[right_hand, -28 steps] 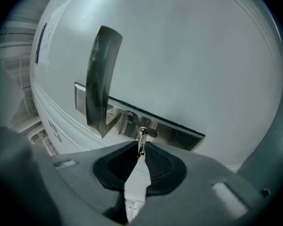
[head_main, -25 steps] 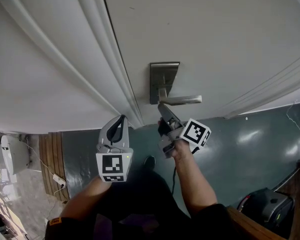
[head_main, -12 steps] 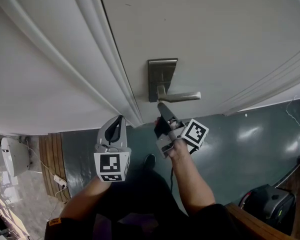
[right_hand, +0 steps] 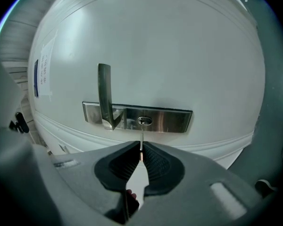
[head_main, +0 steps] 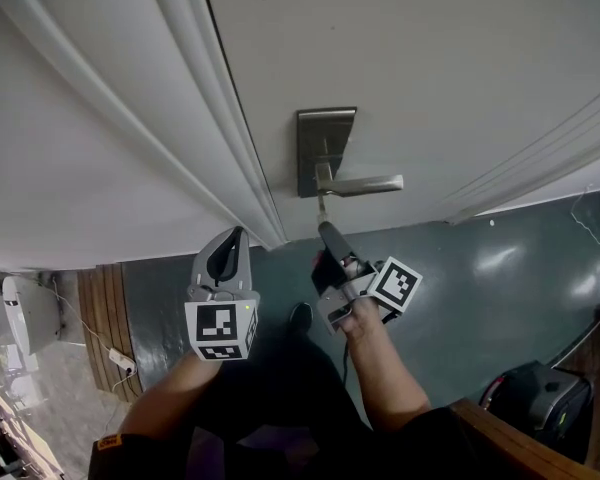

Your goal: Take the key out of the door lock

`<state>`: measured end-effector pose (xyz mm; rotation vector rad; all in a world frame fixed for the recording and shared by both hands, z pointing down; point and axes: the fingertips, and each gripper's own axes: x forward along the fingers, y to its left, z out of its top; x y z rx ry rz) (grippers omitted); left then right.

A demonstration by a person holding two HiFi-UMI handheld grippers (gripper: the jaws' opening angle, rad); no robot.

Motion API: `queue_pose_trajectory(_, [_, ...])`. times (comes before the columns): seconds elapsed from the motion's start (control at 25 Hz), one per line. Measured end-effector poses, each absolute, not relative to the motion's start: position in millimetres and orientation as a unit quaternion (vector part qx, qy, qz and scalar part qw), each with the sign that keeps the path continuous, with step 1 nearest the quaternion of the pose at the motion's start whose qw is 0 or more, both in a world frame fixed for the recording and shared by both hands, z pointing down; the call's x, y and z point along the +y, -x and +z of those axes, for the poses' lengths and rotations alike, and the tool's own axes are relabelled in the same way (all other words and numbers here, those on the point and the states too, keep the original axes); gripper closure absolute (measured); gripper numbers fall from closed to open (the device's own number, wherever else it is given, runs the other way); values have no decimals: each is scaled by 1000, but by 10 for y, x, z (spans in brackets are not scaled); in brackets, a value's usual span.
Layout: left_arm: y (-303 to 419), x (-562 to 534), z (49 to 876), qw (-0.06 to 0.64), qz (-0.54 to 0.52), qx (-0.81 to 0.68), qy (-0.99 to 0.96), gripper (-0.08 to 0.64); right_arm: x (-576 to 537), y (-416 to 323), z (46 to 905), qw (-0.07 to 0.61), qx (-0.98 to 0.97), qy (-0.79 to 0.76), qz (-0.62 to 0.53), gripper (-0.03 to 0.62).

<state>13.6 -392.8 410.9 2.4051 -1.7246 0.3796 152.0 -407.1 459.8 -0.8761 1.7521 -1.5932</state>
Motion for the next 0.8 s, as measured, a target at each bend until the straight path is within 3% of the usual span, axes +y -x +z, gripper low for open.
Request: queue_pose_trajectory(0.8, [-124, -3501, 4145, 104, 110, -550, -821, 541, -3527, -1380, 4291, 269, 694, 357, -564, 577])
